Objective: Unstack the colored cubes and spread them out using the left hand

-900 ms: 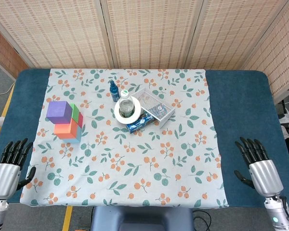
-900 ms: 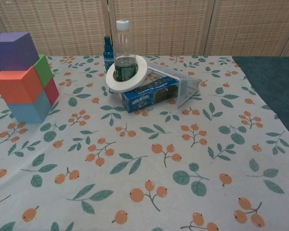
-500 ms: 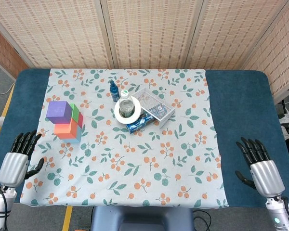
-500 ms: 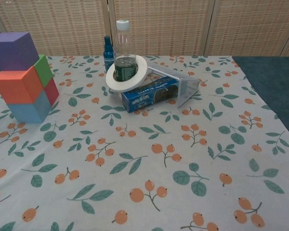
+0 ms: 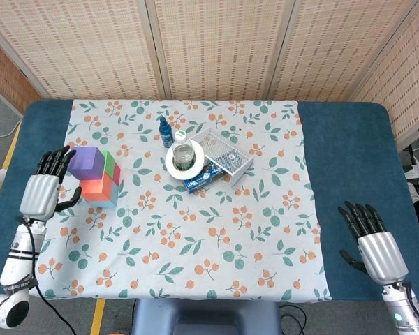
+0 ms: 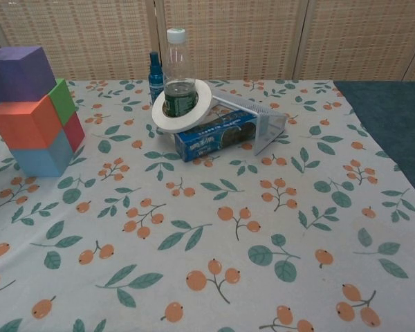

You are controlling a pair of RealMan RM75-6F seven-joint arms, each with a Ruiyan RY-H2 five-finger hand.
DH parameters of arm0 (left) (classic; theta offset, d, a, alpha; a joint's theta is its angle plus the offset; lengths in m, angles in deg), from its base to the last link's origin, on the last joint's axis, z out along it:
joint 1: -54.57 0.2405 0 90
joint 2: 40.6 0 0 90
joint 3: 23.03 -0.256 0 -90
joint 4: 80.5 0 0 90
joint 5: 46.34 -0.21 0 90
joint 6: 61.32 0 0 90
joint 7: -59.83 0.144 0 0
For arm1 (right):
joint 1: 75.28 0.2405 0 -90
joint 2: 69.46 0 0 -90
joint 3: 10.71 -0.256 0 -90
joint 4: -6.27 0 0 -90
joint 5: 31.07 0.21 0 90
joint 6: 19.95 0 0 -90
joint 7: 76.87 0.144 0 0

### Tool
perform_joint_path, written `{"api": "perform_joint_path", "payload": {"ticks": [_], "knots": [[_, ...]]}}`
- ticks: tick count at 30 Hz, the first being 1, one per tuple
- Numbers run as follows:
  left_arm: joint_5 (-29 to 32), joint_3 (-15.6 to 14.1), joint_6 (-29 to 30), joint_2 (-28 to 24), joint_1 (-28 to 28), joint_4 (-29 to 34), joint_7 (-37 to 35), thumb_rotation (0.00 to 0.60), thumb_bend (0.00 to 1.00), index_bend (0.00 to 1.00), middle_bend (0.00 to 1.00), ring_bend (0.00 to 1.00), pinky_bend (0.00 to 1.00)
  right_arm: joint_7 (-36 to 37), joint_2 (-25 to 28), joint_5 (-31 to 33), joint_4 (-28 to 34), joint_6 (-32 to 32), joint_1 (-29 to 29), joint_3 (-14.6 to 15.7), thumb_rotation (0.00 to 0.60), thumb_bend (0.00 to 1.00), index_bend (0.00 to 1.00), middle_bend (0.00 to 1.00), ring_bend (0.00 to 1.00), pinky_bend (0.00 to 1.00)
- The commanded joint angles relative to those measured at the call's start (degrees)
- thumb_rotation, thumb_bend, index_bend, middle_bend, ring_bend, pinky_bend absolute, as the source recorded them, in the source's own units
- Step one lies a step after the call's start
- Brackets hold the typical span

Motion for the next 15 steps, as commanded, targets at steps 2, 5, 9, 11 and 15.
{"api": "perform_joint_path", "payload": {"ticks": [2, 5, 9, 11, 15], "knots": [[4.39, 1.57, -5.47, -0.41, -4.43, 0.63, 4.26, 0.6, 0.41, 0.0, 0.0, 0.0, 0.02, -0.32, 0.27, 0.65, 0.53, 0.9, 0.42, -0.06, 0.6, 0.13, 0.0, 0.0, 0.0, 0.0], [6.39, 2.18, -7.41, 0.07, -6.43, -0.24, 6.44, 0.6, 0.41, 0.0, 0.0, 0.0, 0.02, 0.03, 0.46, 0.96, 1.0, 1.79, 0.71, 0.07, 0.6, 0.13, 0.0, 0.0, 0.0, 0.0], [8.03, 1.81, -9.1, -0.1, -7.66, -0.41, 7.91, 0.6, 0.41, 0.0, 0.0, 0.0, 0.02, 0.17, 0.54, 1.47, 1.11, 2.29, 0.98, -0.19, 0.6, 0.13, 0.0, 0.0, 0.0, 0.0], [9.01, 1.63, -10.09, -0.45, -8.04, -0.09, 8.25, 0.6, 0.41, 0.0, 0.0, 0.0, 0.02, 0.06, 0.39, 1.81, 1.08, 2.45, 1.04, -0.34, 0.6, 0.13, 0.0, 0.0, 0.0, 0.0], [11.56, 1.26, -12.17, -1.53, -8.77, 0.74, 9.24, 0.6, 0.41, 0.0, 0.0, 0.01, 0.02, -0.03, 0.25, 2.13, 1.12, 2.82, 1.22, -0.46, 0.6, 0.13, 0.0, 0.0, 0.0, 0.0]]}}
